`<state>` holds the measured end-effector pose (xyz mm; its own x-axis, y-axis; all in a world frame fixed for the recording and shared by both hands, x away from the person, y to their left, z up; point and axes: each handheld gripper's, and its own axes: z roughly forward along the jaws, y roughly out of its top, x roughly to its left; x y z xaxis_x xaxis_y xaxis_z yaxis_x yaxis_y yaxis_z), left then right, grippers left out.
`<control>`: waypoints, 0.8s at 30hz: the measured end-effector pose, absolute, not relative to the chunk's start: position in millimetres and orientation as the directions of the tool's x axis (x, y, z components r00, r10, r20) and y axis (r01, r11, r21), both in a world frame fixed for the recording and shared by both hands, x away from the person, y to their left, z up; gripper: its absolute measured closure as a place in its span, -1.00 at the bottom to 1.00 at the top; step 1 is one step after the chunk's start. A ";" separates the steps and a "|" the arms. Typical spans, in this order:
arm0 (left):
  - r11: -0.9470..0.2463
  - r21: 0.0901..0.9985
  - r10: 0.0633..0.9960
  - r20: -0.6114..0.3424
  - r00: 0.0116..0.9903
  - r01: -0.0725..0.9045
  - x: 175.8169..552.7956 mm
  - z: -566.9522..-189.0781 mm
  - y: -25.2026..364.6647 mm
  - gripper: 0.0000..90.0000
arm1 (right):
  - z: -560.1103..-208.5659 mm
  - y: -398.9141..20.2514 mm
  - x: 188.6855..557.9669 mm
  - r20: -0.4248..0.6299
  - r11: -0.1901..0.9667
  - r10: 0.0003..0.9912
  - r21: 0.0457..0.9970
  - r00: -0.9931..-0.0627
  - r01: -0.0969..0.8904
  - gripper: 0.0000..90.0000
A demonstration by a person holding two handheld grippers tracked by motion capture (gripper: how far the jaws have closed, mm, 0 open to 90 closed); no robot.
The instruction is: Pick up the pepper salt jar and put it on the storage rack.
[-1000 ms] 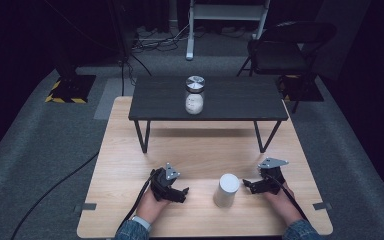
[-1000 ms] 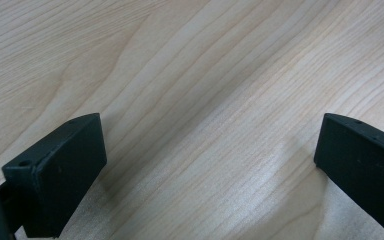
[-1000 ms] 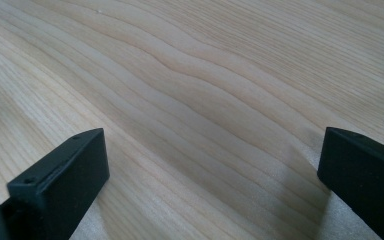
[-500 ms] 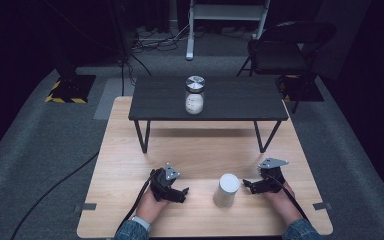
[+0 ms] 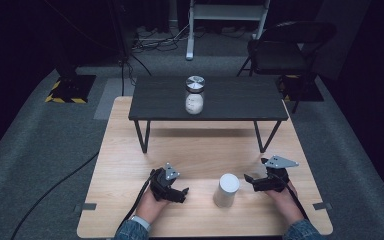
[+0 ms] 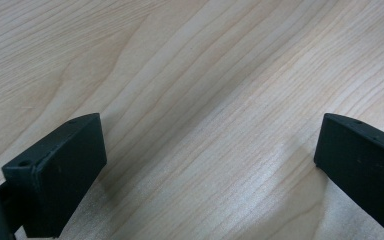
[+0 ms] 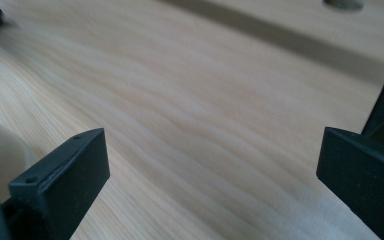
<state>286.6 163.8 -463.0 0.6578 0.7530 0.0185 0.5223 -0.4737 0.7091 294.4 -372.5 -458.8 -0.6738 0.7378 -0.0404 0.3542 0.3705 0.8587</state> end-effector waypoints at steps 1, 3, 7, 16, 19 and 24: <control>-0.474 0.709 0.753 0.019 0.658 0.522 286.6 -463.0 163.8 -1.00 | -458.3 -373.9 292.1 -0.045 0.365 0.735 0.867 -0.676 0.339 -1.00; -0.474 0.709 0.753 0.019 0.658 0.522 286.5 -463.0 163.8 -1.00 | -457.2 -376.3 287.3 -0.055 0.354 0.731 0.883 -0.680 0.308 -1.00; -0.474 0.709 0.753 0.019 0.658 0.522 286.5 -463.0 163.8 -1.00 | -454.6 -381.9 276.2 -0.075 0.315 0.726 0.919 -0.684 0.235 -1.00; -0.474 0.709 0.753 0.019 0.658 0.522 286.6 -463.0 163.9 -1.00 | -452.6 -388.2 270.4 -0.075 0.286 0.724 0.937 -0.685 0.200 -0.99; -0.474 0.709 0.753 0.019 0.658 0.522 286.6 -463.0 163.8 -1.00 | -450.2 -390.2 269.8 -0.067 0.278 0.717 0.940 -0.694 0.197 -0.99; -0.474 0.709 0.753 0.019 0.658 0.522 286.6 -463.0 163.8 -1.00 | -444.4 -395.8 268.0 -0.062 0.276 0.665 0.947 -0.745 0.168 -0.99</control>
<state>286.6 163.8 -463.0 0.6577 0.7531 0.0188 0.5221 -0.4737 0.7092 268.0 -395.8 -444.4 -0.7446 0.6646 -0.0618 0.1676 0.2757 0.9465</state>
